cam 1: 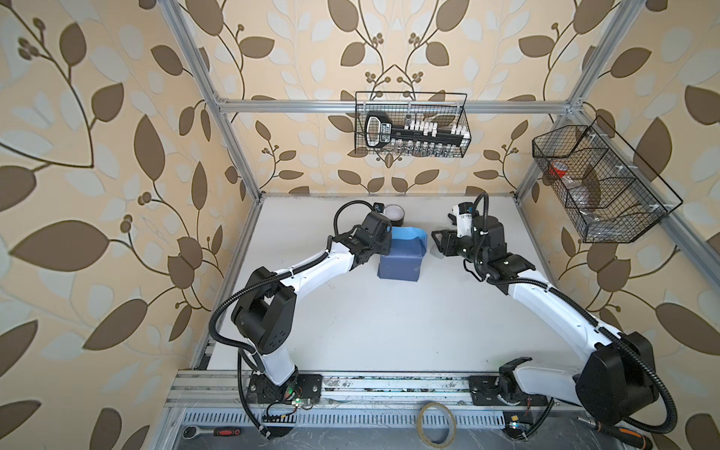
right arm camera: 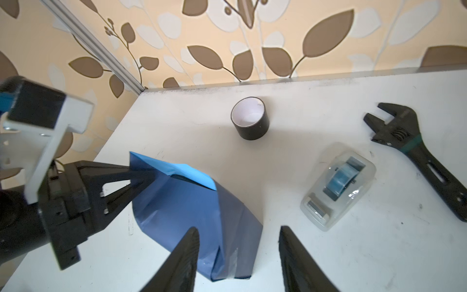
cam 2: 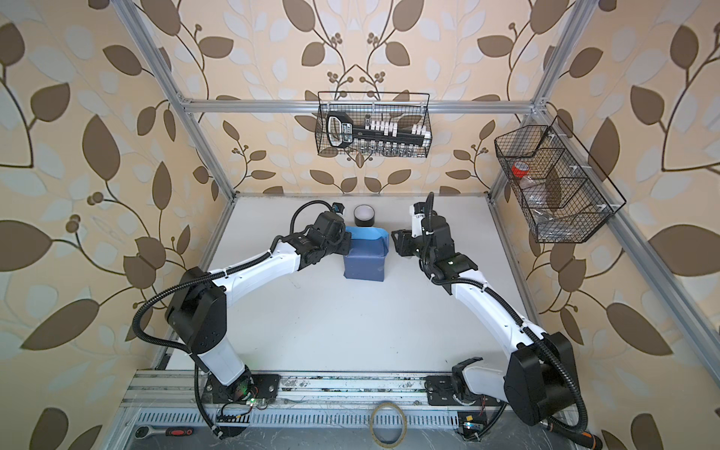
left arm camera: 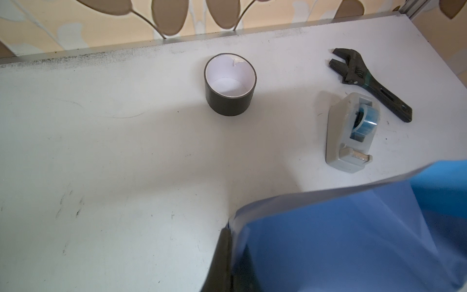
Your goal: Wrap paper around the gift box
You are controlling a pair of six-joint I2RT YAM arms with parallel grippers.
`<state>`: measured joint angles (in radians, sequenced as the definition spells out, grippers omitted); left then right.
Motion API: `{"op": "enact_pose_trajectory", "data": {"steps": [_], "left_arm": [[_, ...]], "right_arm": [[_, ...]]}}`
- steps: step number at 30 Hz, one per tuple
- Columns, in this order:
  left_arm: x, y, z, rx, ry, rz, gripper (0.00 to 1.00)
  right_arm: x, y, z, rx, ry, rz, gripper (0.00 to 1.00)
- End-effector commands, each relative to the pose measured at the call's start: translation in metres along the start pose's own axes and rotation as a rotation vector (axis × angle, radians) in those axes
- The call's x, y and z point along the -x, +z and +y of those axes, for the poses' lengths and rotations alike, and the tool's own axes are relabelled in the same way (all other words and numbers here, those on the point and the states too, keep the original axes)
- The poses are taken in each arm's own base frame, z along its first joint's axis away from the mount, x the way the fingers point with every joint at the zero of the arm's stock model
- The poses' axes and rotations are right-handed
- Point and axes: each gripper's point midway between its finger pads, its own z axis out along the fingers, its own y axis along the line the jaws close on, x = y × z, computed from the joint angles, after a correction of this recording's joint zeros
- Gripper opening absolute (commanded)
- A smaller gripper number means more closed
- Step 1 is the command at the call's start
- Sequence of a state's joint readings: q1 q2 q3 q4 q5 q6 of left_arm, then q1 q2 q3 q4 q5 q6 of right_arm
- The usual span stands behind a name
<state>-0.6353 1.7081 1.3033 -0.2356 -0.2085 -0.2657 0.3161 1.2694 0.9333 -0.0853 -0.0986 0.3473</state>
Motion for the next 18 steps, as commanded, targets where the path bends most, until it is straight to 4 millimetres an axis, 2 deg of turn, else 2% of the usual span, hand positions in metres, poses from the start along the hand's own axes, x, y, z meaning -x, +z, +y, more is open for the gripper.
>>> {"op": "enact_pose_trajectory", "data": {"steps": [1,9,13,18], "left_arm": [[0.009,-0.014,-0.004,-0.028,-0.017,-0.028,0.00],[0.009,-0.013,-0.006,-0.039,-0.023,-0.022,0.00],[0.009,-0.013,-0.006,-0.036,-0.019,-0.022,0.00],[0.008,-0.013,-0.006,-0.037,-0.019,-0.020,0.00]], "right_arm": [[-0.011,0.008,-0.005,0.044,0.045,0.039,0.52],[-0.020,0.039,-0.013,0.034,0.077,0.079,0.49],[-0.029,0.049,-0.008,0.064,0.085,0.109,0.48],[-0.033,0.053,0.004,0.095,0.083,0.121,0.47]]}}
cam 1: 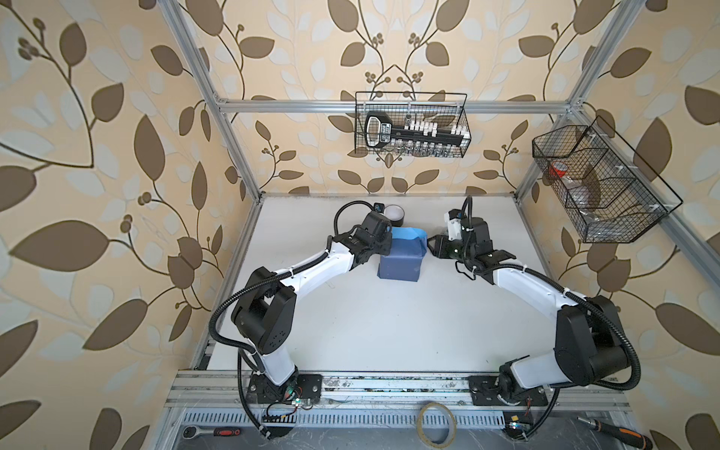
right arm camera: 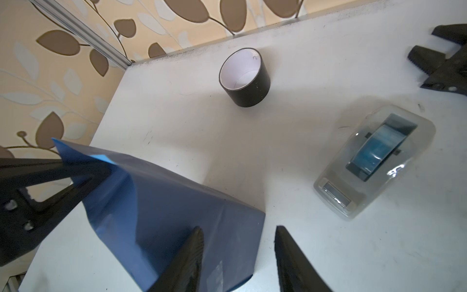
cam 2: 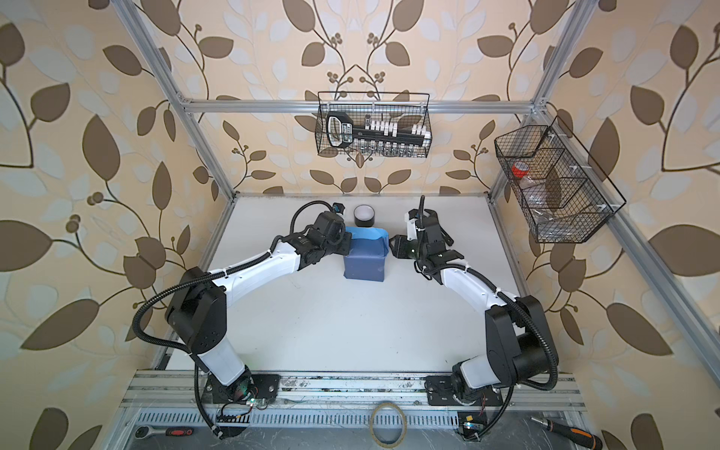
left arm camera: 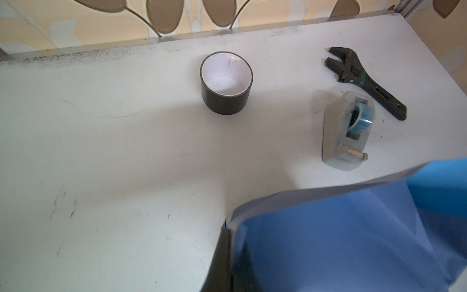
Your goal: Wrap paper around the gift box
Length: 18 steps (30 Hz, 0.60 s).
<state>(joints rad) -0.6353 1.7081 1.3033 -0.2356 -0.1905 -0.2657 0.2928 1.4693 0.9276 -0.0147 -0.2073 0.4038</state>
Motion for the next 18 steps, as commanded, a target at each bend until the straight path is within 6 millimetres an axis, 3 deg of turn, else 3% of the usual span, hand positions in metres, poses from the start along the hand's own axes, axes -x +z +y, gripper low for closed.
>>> {"op": "enact_pose_trajectory", "data": {"steps": [1,18], "left_arm": [[0.008,-0.012,-0.003,-0.020,-0.020,-0.023,0.00],[0.009,-0.012,-0.004,-0.025,-0.018,-0.024,0.00]], "right_arm": [[0.012,0.000,0.019,0.061,-0.010,-0.027,0.47],[0.004,0.021,0.028,0.063,-0.021,0.006,0.48]]}}
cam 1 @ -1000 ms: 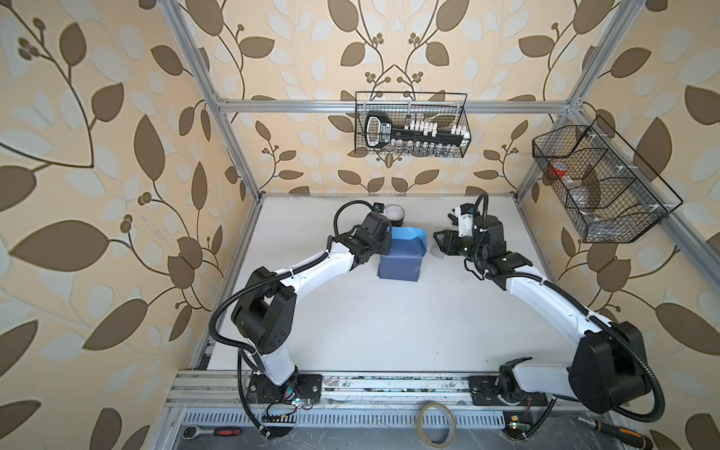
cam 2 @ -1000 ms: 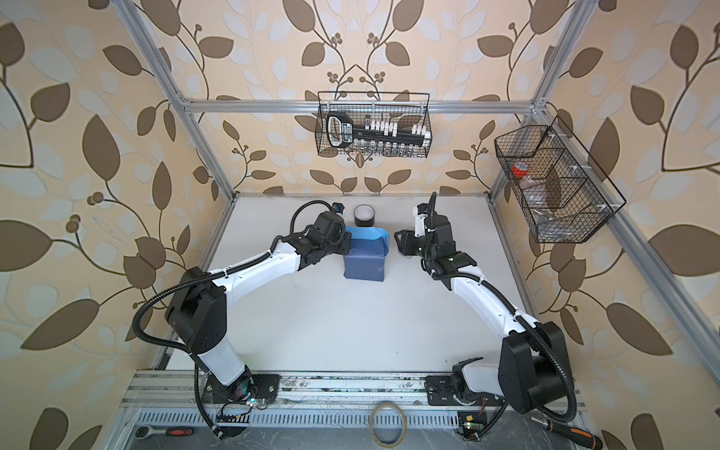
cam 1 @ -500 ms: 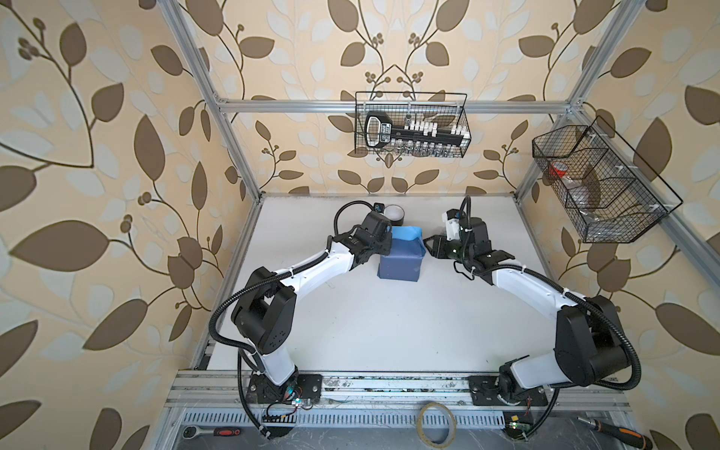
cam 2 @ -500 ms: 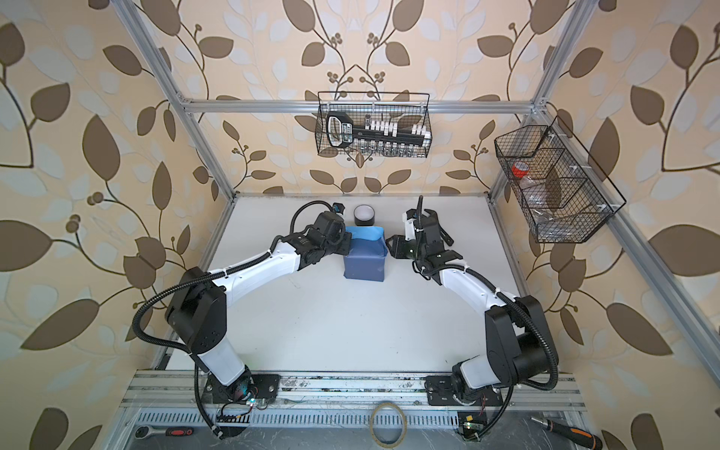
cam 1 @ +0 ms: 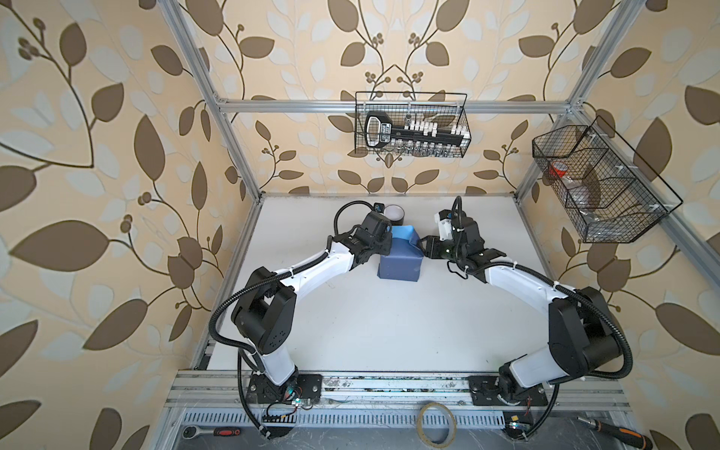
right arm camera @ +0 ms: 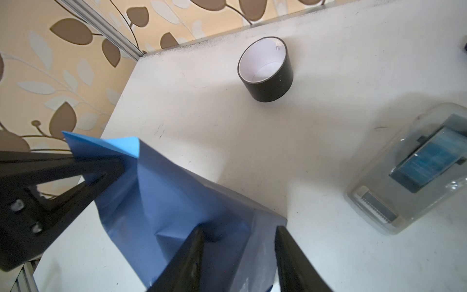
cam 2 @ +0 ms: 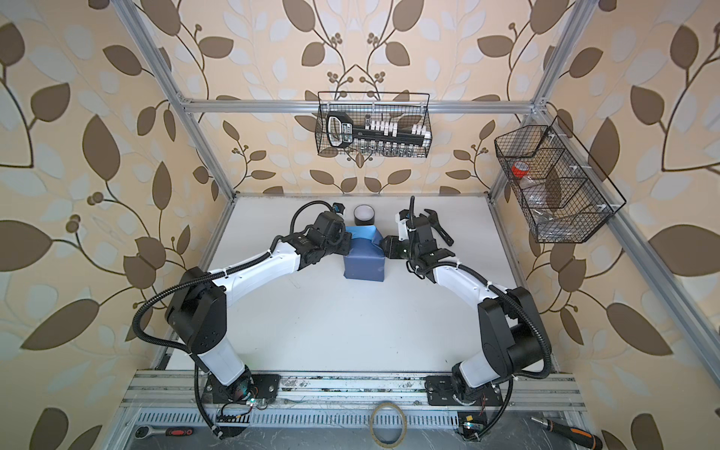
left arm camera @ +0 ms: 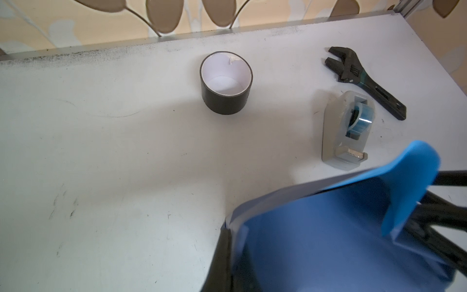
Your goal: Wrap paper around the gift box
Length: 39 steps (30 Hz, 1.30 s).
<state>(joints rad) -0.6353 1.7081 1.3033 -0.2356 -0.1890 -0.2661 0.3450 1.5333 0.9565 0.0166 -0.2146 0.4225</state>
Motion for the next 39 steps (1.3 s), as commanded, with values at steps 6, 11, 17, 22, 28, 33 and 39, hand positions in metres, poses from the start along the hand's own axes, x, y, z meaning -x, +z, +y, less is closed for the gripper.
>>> {"op": "enact_pose_trajectory", "data": {"steps": [6,11,17,22,28,33,39], "left_arm": [[0.010,-0.013,-0.004,-0.025,-0.014,-0.027,0.00],[0.007,-0.012,-0.004,-0.025,-0.013,-0.022,0.00],[0.007,-0.012,-0.005,-0.034,-0.016,-0.021,0.00],[0.006,-0.011,-0.006,-0.038,-0.015,-0.018,0.00],[0.006,-0.011,-0.007,-0.042,-0.016,-0.018,0.00],[0.004,-0.011,-0.006,-0.044,-0.017,-0.013,0.00],[0.005,-0.012,-0.008,-0.050,-0.019,-0.014,0.01]], "right_arm": [[0.005,0.013,0.009,0.019,-0.012,-0.002,0.48],[0.007,0.021,0.005,0.004,-0.017,-0.002,0.49],[0.001,0.027,-0.007,-0.031,-0.007,0.003,0.49],[-0.003,0.032,-0.017,-0.043,0.010,0.002,0.48],[-0.006,0.034,-0.022,-0.047,0.023,-0.005,0.48],[-0.003,0.033,-0.023,-0.038,0.046,-0.038,0.47],[-0.004,0.034,-0.021,-0.023,0.066,-0.055,0.46]]}}
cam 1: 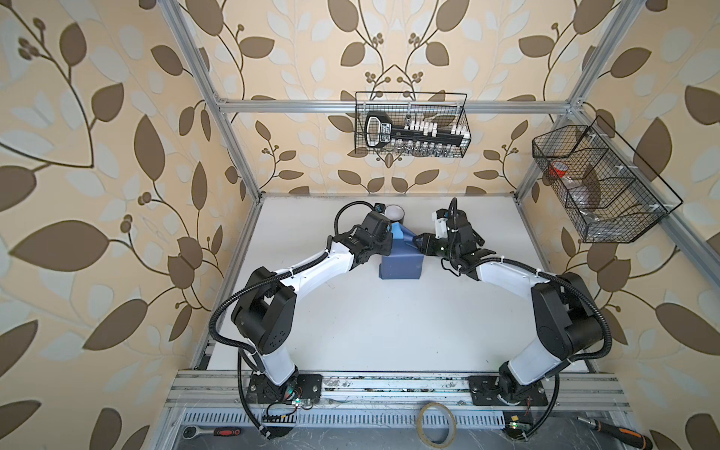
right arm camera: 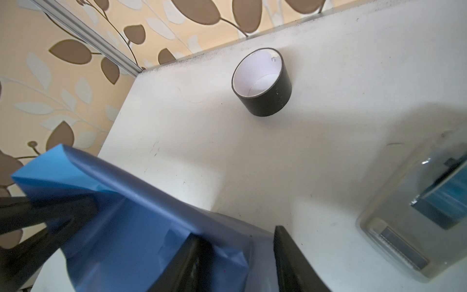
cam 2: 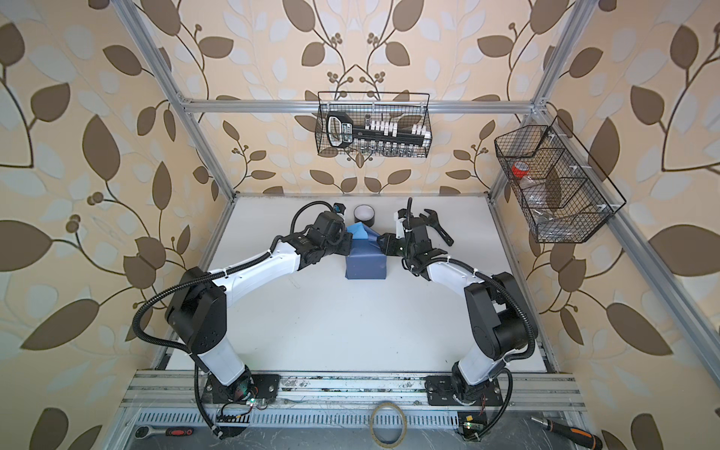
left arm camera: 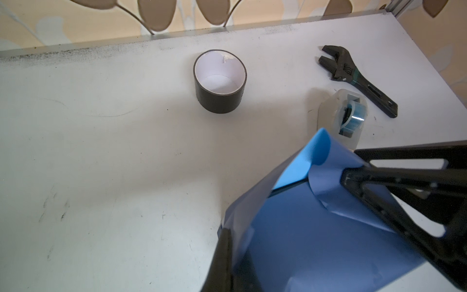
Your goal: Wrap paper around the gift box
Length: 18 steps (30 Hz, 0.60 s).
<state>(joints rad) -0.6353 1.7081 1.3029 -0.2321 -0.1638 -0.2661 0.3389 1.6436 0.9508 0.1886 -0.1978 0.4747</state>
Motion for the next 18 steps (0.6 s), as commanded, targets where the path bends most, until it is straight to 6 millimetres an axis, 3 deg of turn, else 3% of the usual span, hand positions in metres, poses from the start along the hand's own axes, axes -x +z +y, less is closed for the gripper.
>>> {"op": "enact_pose_trajectory", "data": {"steps": [1,4,9,15,18], "left_arm": [[0.006,-0.012,-0.004,-0.028,-0.018,-0.021,0.03],[0.008,-0.014,-0.006,-0.035,-0.018,-0.023,0.12],[0.015,-0.023,-0.011,-0.063,-0.024,-0.031,0.36],[0.020,-0.057,-0.024,-0.184,-0.056,-0.072,0.59],[0.019,-0.077,-0.014,-0.207,-0.103,-0.110,0.64]], "right_arm": [[-0.010,0.005,-0.011,-0.025,0.021,0.001,0.46],[-0.016,0.005,-0.013,-0.025,0.028,0.005,0.45],[-0.030,0.004,-0.015,-0.015,0.036,0.015,0.45],[-0.039,0.005,-0.018,-0.010,0.043,0.025,0.45],[-0.040,0.004,-0.018,-0.008,0.039,0.026,0.45]]}}
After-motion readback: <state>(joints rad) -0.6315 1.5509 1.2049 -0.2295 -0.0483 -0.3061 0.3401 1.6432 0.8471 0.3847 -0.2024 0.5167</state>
